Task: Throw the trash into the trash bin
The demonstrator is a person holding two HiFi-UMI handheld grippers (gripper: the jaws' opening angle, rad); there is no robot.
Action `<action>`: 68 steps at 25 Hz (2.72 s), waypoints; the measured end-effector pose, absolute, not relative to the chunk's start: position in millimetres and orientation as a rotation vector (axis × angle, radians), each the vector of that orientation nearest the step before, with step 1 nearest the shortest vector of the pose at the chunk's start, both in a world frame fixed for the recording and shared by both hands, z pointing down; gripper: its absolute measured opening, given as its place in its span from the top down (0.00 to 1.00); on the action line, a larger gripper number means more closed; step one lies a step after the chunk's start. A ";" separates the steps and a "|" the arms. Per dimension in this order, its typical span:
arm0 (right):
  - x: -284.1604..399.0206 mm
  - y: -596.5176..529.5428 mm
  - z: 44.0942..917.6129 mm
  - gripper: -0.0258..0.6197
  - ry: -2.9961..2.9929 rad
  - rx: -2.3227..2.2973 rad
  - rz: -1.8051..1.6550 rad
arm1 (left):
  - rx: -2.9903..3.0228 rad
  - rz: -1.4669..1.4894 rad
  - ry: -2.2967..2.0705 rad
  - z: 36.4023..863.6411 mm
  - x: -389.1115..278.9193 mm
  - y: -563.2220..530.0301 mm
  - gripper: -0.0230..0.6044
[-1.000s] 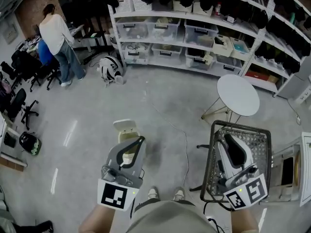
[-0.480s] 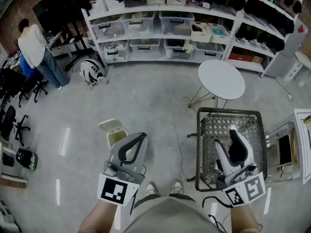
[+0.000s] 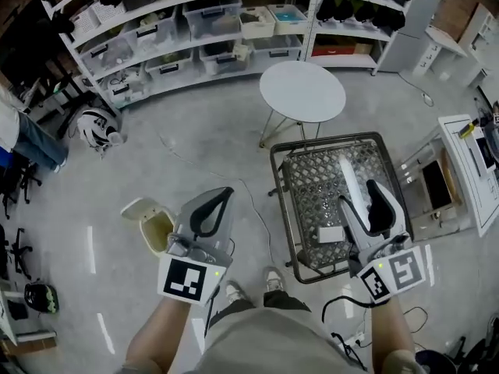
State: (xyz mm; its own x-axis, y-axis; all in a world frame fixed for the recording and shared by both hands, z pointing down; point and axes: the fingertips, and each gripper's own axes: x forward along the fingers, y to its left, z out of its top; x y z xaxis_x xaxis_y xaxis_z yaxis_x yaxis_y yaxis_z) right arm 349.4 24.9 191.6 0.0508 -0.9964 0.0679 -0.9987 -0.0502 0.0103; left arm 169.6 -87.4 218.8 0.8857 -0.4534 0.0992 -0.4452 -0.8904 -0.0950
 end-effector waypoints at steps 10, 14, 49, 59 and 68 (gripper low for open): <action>423.8 60.2 335.6 0.49 -1.938 2.104 0.413 | -3.020 -0.334 0.322 301.3 291.5 -52.0 0.96; 434.4 75.4 396.7 0.48 -1.886 1.963 0.518 | -3.055 -0.434 0.273 343.6 319.7 -35.2 0.96; 435.7 129.8 713.6 0.38 -1.692 0.740 0.478 | -3.219 -1.130 0.356 627.7 342.7 14.2 0.96; 434.3 126.9 719.6 0.43 -1.705 0.769 0.489 | -3.249 -1.227 0.336 653.0 333.5 39.5 0.96; 419.5 107.2 682.5 0.46 -1.743 0.907 0.566 | -3.220 -1.176 0.407 618.8 308.6 18.2 0.96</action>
State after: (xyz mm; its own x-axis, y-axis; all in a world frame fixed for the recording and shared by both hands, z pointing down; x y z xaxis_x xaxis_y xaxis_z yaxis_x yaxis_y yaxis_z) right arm 419.5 107.2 682.5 -0.1699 -0.3046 0.9372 -0.7973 0.6015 0.0509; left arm 308.6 18.2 618.8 0.7465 -0.1108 0.6562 -0.3188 -0.9250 0.2066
